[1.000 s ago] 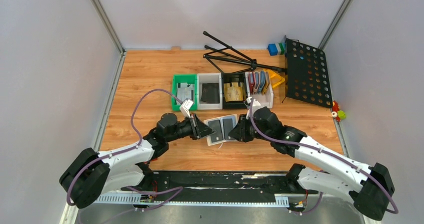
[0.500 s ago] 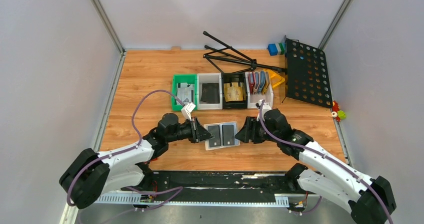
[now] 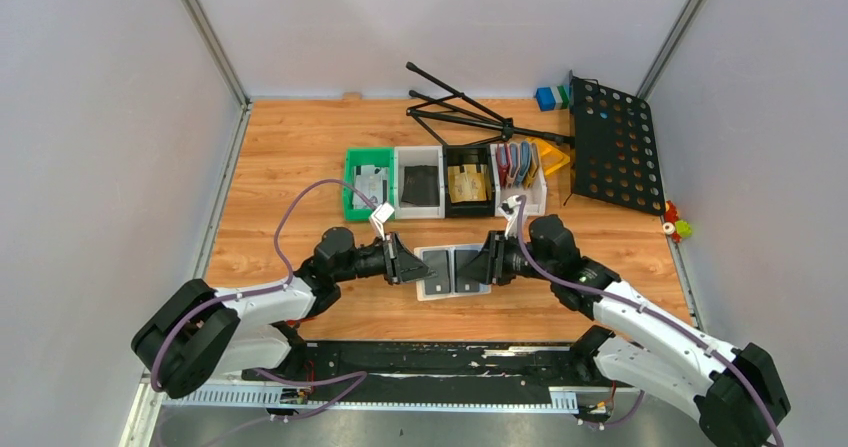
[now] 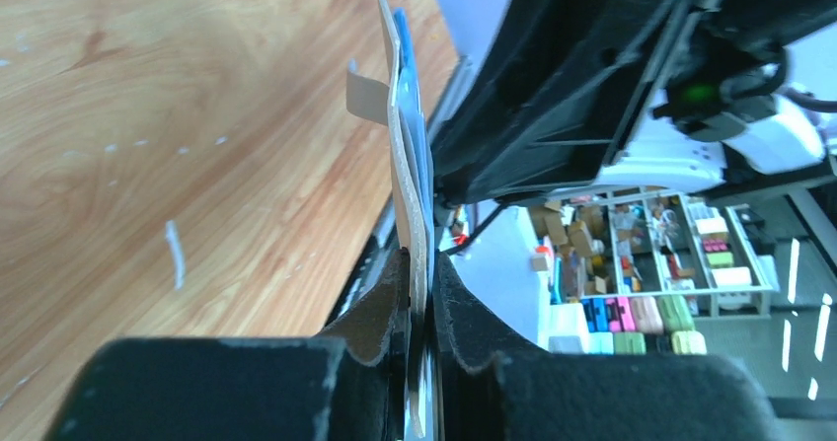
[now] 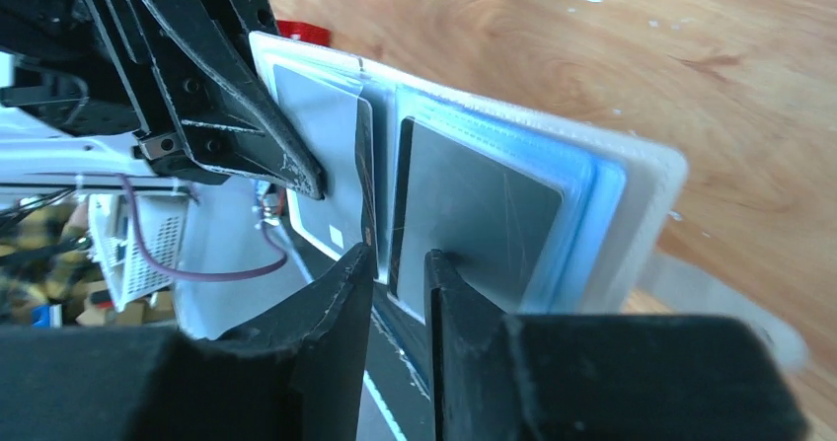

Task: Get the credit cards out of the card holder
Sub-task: Remove the credit card from the card holder.

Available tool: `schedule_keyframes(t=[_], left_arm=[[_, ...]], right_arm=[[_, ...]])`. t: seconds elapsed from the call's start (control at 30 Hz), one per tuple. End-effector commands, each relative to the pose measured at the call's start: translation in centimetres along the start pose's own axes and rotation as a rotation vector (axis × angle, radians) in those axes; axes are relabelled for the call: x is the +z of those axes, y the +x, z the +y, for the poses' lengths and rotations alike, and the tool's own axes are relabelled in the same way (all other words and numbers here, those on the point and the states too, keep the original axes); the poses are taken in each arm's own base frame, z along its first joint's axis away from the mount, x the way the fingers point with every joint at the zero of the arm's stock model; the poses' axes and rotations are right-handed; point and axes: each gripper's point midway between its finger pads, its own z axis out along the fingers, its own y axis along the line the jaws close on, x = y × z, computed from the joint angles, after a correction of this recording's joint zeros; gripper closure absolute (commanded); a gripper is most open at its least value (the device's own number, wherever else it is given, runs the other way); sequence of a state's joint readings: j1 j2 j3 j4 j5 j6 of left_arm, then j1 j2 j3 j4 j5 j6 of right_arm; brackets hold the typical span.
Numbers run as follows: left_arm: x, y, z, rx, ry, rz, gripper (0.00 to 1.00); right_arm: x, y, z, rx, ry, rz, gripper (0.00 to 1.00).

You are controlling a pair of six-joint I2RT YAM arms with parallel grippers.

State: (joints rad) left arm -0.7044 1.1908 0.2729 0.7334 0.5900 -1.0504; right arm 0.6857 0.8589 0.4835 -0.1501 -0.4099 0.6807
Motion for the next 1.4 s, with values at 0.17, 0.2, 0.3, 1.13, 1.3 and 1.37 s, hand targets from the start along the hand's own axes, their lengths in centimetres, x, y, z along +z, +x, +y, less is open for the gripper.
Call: schedule_keyframes(t=[0.17, 0.2, 0.3, 1.13, 1.3, 1.37], left_arm=[[-1.2, -1.1, -6.1, 0.055, 0.252, -0.026, 1.00], [-1.3, -1.1, -6.4, 0.056, 0.263, -0.022, 1.00], [-1.8, -1.1, -7.7, 0.053, 0.318, -0.025, 1.00], [-3.0, -1.5, -10.2, 0.054, 0.433, -0.062, 0.71], [-3.0, -1.5, -9.6, 0.057, 0.412, -0.068, 0.81], [-3.1, -1.6, -9.6, 0.054, 0.410, -0.076, 0.87]], right_arm=[[0.0, -1.9, 4.8, 0.013, -0.231, -0.050, 0.78], [-0.1, -2.1, 5.0, 0.016, -0.241, -0.056, 0.79], [-0.6, -2.4, 5.8, 0.029, -0.291, -0.069, 0.81], [-1.9, -2.9, 8.7, 0.080, -0.461, -0.052, 1.00], [-1.9, -3.0, 7.1, 0.118, -0.415, -0.085, 1.00], [-1.9, -2.9, 6.9, 0.123, -0.414, -0.080, 1.00]])
